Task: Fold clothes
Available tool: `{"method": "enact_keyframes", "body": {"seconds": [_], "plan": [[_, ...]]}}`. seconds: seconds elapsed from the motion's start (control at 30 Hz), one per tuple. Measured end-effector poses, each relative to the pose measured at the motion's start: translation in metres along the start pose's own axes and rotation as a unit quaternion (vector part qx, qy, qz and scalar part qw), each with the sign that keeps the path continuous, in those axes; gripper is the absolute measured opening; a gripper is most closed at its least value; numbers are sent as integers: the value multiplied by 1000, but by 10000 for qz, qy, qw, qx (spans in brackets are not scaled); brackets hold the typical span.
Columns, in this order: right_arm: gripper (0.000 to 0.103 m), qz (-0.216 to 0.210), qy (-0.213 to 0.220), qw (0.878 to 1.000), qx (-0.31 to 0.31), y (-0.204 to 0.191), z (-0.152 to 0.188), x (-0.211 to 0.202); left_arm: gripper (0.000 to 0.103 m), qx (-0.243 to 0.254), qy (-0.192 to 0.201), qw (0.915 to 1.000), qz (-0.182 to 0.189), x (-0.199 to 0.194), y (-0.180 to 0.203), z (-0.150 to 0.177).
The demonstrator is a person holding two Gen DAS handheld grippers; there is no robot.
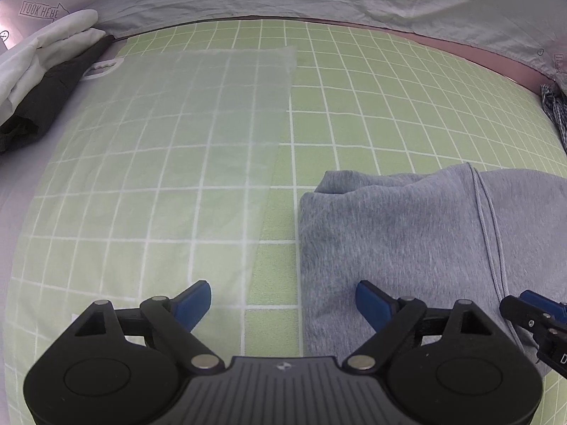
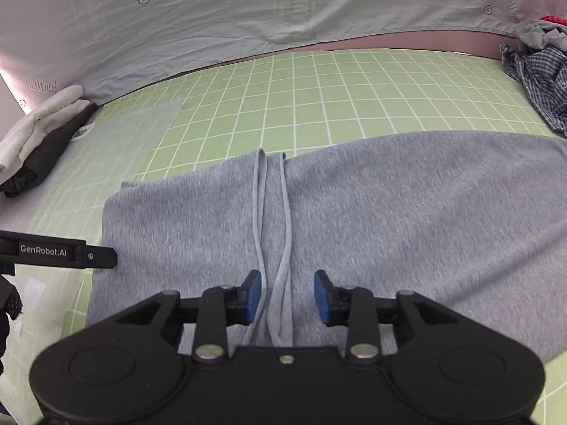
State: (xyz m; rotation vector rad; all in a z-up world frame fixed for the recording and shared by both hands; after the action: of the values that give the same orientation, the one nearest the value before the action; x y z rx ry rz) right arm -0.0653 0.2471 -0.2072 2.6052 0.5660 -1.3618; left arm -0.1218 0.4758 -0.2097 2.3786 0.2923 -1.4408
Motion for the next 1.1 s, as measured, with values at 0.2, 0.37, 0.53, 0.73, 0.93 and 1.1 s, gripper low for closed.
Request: {"method": "enact_keyframes", "body": {"seconds": [0.2,0.37,0.53,0.73,0.93,1.1], "plan": [[30,221,-119,9989,-403,-10,14,3,89,186,-123,9997,-61,-3,14,18],[31,504,-20,9970,-593,-10,22,-6,89,297,-109,9994,-115,-13,26,32],[37,697,135,9969,-329,12,30,-24,89,642,-70,9979,-107,-23,54,48],[45,928,236,9951,263,51,38,-45,89,952,-178,9953,-46,-28,84,59],[49,1027,218,9934,473,86,45,-55,89,819,-311,9961,-42,-21,106,56],[61,1036,319,9930,478,123,40,-59,89,232,-527,9979,-282,-3,126,62]]}}
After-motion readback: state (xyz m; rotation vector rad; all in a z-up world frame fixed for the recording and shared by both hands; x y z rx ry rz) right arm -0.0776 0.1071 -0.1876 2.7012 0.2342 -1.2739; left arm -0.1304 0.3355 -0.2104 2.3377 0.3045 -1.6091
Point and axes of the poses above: each gripper's, at about its wrist camera, not at the fingertips, and x roughly the way its jaws point, y to its right, z to its underside, the point moved 3 cm from there along x, roughly the way its jaws point, and after that the axes turned 10 degrees about z, right-handed, at the moved point
